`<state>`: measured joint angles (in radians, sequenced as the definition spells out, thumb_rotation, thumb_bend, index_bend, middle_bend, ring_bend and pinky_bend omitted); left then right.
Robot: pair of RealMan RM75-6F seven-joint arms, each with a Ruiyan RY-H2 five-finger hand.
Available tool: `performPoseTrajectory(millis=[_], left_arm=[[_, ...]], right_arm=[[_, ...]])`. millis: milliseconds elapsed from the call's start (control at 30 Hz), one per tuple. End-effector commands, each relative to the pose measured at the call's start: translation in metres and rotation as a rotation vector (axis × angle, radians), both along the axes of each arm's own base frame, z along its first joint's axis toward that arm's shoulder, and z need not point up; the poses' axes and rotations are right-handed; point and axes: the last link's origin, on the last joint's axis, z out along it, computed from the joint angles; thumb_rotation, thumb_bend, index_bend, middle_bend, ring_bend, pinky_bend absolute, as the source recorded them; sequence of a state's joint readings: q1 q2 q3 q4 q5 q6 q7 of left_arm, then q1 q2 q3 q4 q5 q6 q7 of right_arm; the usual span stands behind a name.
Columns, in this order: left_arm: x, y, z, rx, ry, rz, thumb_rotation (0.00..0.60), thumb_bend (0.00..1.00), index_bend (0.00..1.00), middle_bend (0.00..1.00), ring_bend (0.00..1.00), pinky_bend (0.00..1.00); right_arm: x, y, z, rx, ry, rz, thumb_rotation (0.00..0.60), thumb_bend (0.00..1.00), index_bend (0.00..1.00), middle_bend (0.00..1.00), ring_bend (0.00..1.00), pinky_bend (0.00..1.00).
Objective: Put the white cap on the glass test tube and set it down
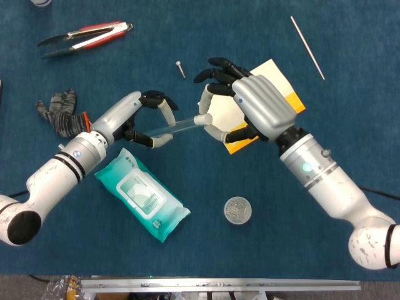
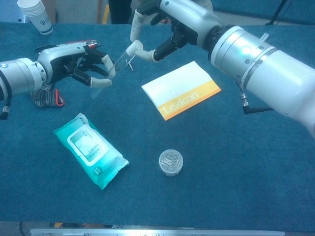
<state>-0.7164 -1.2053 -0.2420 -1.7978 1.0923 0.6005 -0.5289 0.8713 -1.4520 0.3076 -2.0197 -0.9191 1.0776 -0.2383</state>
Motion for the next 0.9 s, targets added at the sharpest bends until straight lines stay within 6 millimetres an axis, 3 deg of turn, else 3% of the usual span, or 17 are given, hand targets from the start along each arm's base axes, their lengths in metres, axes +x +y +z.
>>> performPoseTrajectory(millis=[33,900], left_arm=[[0.0012,-0.0003,0.0001,0.0,-0.002,-0.001,0.6,0.3,0.57,0.26,0.09,0.14],[0.003,-0.0003,0.0056,0.019,-0.006,-0.005,0.6,0.3,0.57,0.26,0.09,0.14]], right_arm=[[0.0001,0.0001,-0.0008,0.003,-0.002,0.0,0.6,0.33,0.63,0.28,0.09,0.19],[-0.0011,0.0012,-0.0052,0.014,0.003,-0.005,0.6,0.33,0.63,0.28,0.09,0.19]])
